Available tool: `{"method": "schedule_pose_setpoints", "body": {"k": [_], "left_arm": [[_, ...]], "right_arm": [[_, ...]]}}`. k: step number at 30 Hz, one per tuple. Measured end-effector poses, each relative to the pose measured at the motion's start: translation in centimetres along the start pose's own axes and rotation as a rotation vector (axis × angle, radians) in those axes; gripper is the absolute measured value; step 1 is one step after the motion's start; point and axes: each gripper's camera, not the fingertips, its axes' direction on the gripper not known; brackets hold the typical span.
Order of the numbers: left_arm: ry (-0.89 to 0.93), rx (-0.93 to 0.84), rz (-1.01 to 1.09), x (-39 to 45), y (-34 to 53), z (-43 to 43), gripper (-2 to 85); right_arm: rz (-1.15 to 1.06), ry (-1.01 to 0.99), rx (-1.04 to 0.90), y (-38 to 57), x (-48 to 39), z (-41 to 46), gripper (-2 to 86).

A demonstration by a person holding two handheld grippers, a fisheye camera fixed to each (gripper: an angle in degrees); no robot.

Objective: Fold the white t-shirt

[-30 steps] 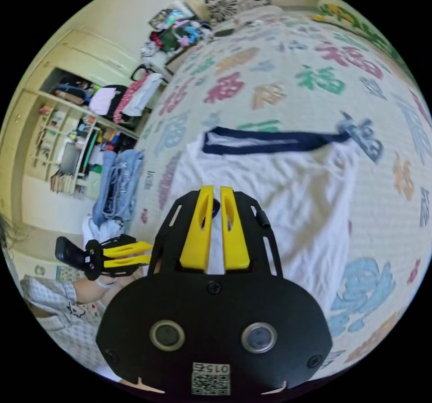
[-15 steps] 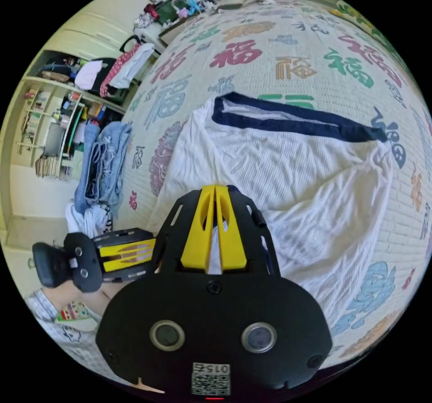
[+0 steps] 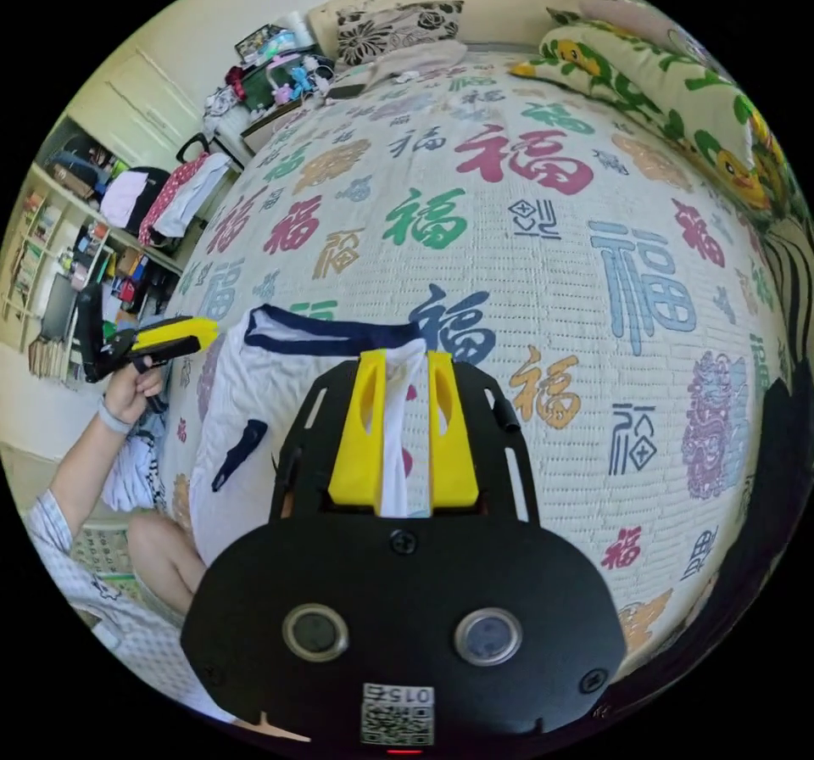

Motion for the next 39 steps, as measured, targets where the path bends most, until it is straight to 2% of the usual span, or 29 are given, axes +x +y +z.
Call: {"method": "schedule_pose_setpoints", "body": {"k": [4,8,11,13,15,20,24,30,35,39], "left_arm": [[0.057,-0.047,-0.100,-1.7,-2.6,3.4,6.7],[0.077,-0.092,-0.097,-1.2,-2.9,4.9,2.3],[0.004,-0.064,-0.088,-0.8,-3.1,3.4,0.8],[-0.037,-0.020,-0.100,-0.6,-3.2,1.7,0.4],[0.000,0.031,-0.108,-0.2,-3.1,-0.1,0.2],[0.016,0.102,0.037,4.4,0.2,-5.2,0.0],[0.006,0.092,0.191,8.9,5.3,-8.7,0.1],[0.028,-0.125,0.436,17.0,15.4,-9.9,0.1],[0.016,-0.376,0.635,24.1,21.9,-8.0,-0.1],[0.012,-0.457,0.691,26.4,24.7,-6.6,-0.1]], "right_arm": [[0.067,-0.113,-0.086,-0.2,2.6,3.4,6.3],[0.022,-0.194,-0.170,1.2,3.6,4.4,0.5],[0.025,-0.118,-0.092,2.5,5.0,1.8,-0.4],[0.048,-0.165,-0.034,3.5,6.0,-0.2,-0.5],[0.052,-0.218,0.003,4.8,6.5,-1.9,-0.6],[-0.086,-0.275,0.046,11.4,5.0,-7.0,-0.7],[-0.209,-0.267,0.050,18.7,3.0,-10.5,-0.7],[-0.315,-0.240,-0.067,32.4,0.5,-11.3,-0.7],[-0.270,-0.253,-0.169,42.1,0.3,-8.9,-0.7],[-0.233,-0.254,-0.211,46.3,0.6,-7.7,-0.6]]}}
